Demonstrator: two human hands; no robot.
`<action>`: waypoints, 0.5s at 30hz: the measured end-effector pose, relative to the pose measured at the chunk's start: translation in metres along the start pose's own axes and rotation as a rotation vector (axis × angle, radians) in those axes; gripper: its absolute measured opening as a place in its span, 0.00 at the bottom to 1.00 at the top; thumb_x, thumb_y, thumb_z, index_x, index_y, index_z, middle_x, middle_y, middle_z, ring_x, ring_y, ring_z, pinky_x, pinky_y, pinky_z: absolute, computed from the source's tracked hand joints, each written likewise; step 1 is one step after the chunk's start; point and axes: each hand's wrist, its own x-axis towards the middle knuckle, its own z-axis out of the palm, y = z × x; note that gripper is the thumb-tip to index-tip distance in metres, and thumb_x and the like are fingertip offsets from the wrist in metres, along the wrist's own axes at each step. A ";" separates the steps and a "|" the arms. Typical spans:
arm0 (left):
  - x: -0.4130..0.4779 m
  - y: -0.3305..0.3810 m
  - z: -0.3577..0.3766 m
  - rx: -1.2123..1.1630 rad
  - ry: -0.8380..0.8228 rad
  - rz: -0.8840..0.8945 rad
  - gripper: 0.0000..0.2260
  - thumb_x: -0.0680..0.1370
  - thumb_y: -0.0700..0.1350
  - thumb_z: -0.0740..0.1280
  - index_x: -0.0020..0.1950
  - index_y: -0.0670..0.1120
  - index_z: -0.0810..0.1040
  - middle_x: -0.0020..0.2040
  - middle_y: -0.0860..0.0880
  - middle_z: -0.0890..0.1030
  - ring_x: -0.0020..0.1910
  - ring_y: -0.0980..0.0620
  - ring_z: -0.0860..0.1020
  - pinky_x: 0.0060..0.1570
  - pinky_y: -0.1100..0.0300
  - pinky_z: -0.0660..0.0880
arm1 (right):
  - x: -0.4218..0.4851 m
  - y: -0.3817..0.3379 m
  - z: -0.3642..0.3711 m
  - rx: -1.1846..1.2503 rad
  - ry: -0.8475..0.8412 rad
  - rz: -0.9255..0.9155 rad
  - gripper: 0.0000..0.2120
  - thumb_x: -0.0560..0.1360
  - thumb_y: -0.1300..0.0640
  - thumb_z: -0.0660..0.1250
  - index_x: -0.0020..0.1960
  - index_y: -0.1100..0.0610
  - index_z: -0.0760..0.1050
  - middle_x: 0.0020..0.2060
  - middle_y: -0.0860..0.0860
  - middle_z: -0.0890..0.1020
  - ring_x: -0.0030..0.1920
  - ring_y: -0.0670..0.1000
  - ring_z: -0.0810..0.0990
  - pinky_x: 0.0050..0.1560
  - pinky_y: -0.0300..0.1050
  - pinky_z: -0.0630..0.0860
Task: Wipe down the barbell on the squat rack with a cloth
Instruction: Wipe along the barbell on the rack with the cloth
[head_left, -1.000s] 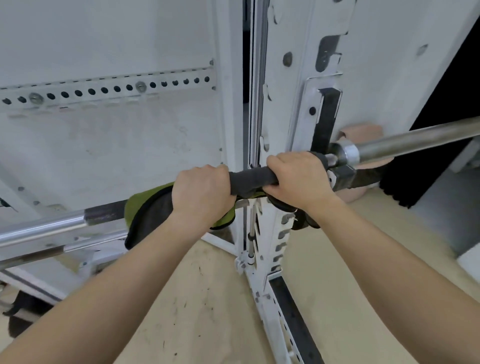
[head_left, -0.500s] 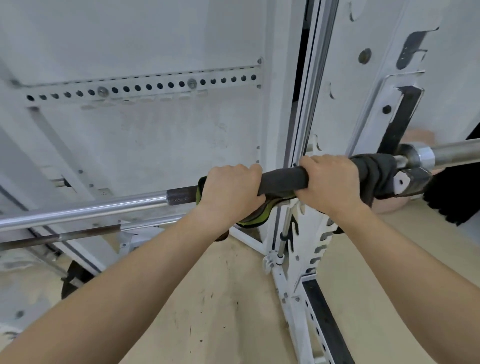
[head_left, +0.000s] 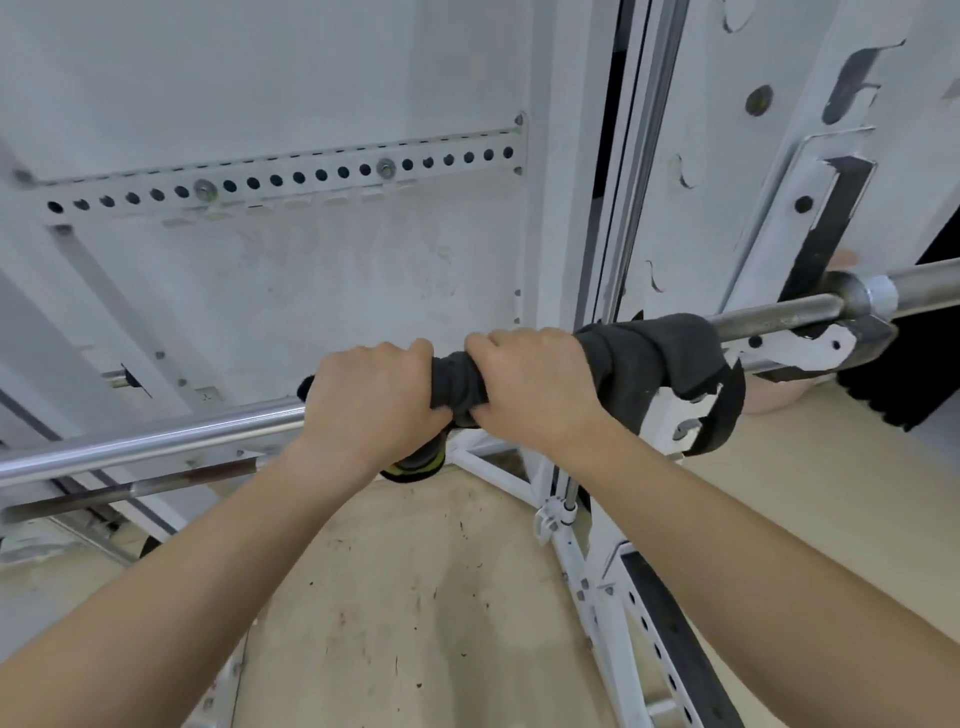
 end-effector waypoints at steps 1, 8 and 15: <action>0.006 0.009 -0.001 -0.032 -0.026 0.010 0.14 0.74 0.58 0.63 0.40 0.48 0.68 0.27 0.52 0.67 0.23 0.52 0.63 0.25 0.61 0.55 | -0.004 0.010 -0.001 0.009 0.005 -0.031 0.12 0.66 0.49 0.73 0.40 0.54 0.72 0.28 0.48 0.74 0.26 0.52 0.69 0.30 0.43 0.63; 0.055 0.092 -0.017 -0.194 -0.096 0.058 0.11 0.75 0.57 0.64 0.46 0.50 0.72 0.32 0.51 0.70 0.30 0.49 0.71 0.30 0.58 0.66 | -0.050 0.141 -0.022 -0.108 -0.105 0.098 0.15 0.71 0.41 0.68 0.41 0.52 0.68 0.31 0.48 0.74 0.30 0.51 0.74 0.34 0.44 0.67; 0.121 0.202 -0.032 -0.372 -0.133 0.171 0.10 0.76 0.54 0.64 0.47 0.48 0.74 0.35 0.51 0.71 0.29 0.50 0.70 0.30 0.56 0.66 | -0.072 0.204 -0.041 -0.153 -0.206 0.157 0.09 0.70 0.55 0.71 0.46 0.55 0.73 0.37 0.52 0.80 0.35 0.56 0.76 0.38 0.47 0.65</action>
